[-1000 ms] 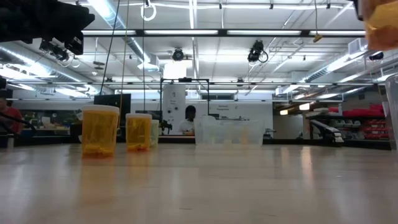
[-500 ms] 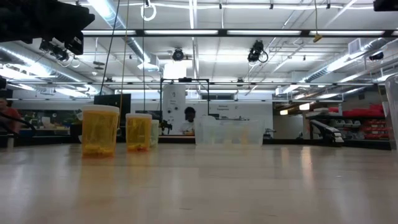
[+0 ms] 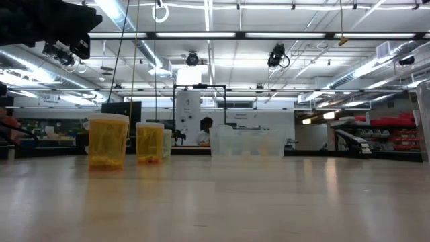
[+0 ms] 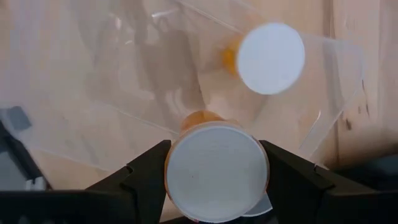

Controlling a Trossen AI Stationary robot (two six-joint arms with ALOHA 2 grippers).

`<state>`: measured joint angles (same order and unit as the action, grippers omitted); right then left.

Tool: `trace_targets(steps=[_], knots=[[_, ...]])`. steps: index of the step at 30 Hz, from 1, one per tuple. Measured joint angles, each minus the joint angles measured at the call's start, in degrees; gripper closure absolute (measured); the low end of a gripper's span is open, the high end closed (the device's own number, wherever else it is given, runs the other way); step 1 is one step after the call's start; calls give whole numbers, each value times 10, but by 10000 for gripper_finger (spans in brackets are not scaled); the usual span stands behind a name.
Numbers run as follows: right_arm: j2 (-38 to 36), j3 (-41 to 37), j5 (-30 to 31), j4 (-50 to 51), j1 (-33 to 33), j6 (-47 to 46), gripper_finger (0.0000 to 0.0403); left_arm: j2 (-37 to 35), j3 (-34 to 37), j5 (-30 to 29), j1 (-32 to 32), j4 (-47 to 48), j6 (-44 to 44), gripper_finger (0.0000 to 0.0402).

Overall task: Pick and place medicine bottles into bin by pill shape (circle, oval)
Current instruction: Put the large orange pill bottle into the bottom transparent bin

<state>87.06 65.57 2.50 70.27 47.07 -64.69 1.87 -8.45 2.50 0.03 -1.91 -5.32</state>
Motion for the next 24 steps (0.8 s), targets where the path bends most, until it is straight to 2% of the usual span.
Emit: trace_targets(steps=[15, 24], knots=[[-126, -197, 4, -162, 1, -80, 164, 0, 0, 0, 0, 0, 0, 323], [-124, -210, 5, -185, 1, -89, 162, 0, 0, 0, 0, 0, 0, 315]])
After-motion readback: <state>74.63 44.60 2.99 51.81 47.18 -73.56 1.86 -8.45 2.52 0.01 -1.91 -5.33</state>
